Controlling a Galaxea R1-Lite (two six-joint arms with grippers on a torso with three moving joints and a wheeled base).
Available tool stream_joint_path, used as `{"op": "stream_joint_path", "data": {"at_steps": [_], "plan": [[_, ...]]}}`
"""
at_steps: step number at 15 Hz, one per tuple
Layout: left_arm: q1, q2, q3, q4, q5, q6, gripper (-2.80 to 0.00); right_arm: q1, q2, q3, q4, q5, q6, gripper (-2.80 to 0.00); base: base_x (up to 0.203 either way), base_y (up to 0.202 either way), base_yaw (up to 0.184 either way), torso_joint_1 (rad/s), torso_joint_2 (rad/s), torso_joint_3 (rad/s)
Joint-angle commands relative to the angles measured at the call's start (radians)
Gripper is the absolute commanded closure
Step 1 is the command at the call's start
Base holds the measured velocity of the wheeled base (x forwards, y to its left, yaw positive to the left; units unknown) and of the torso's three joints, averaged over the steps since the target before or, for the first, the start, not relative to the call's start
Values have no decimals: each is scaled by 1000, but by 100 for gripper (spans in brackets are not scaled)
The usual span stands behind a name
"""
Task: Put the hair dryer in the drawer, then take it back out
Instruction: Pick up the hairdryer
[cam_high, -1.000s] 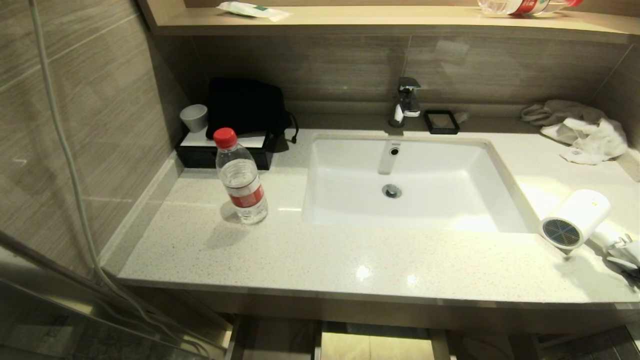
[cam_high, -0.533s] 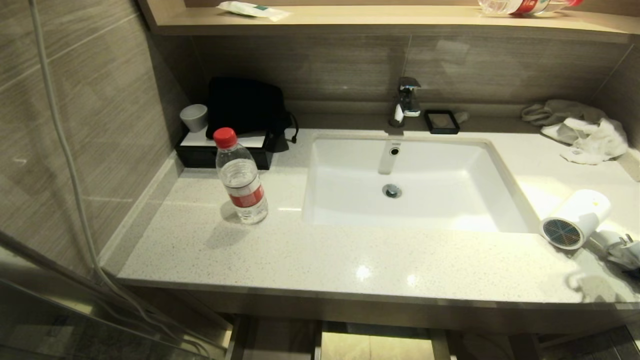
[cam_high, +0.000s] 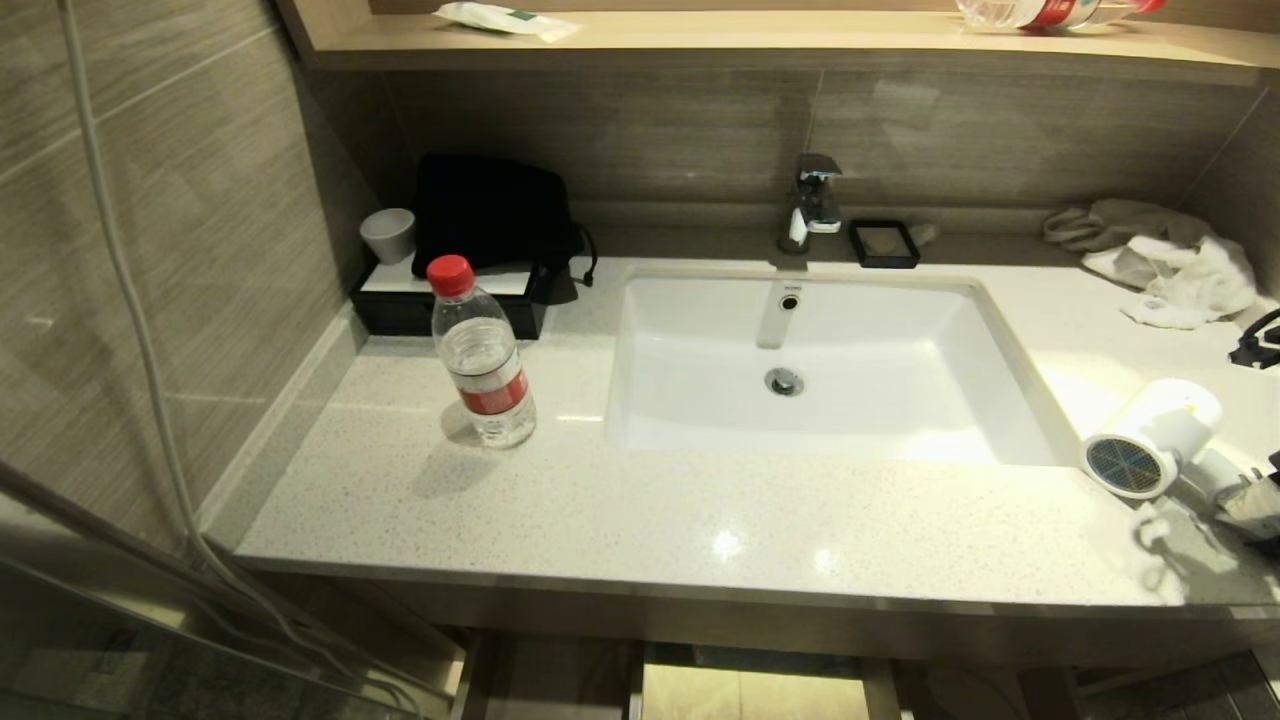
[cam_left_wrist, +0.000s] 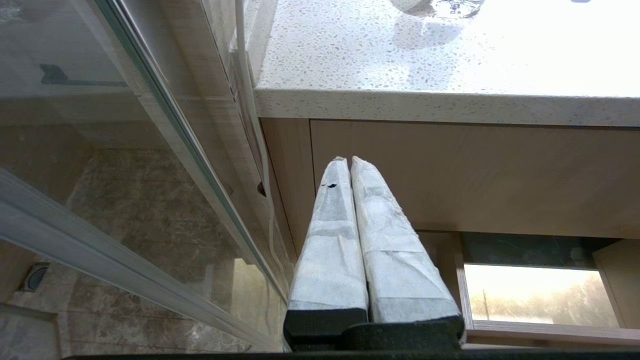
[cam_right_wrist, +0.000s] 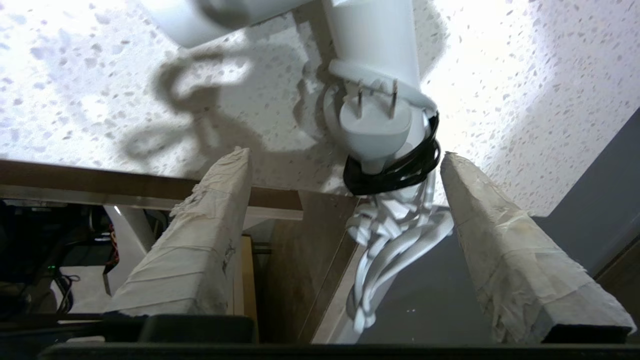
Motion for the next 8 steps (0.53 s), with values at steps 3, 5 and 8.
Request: {"op": "stream_joint_path", "data": {"at_steps": [3, 5, 8], "plan": [[0, 0, 0, 0, 0, 0, 0, -26, 88, -12, -84, 43, -62, -280, 0, 0, 0, 0, 0, 0], [0, 0, 0, 0, 0, 0, 0, -42, 104, -11, -90, 72, -111, -280, 0, 0, 0, 0, 0, 0], [0, 0, 0, 0, 0, 0, 0, -48, 137, -13, -95, 101, -126, -280, 0, 0, 0, 0, 0, 0]]}}
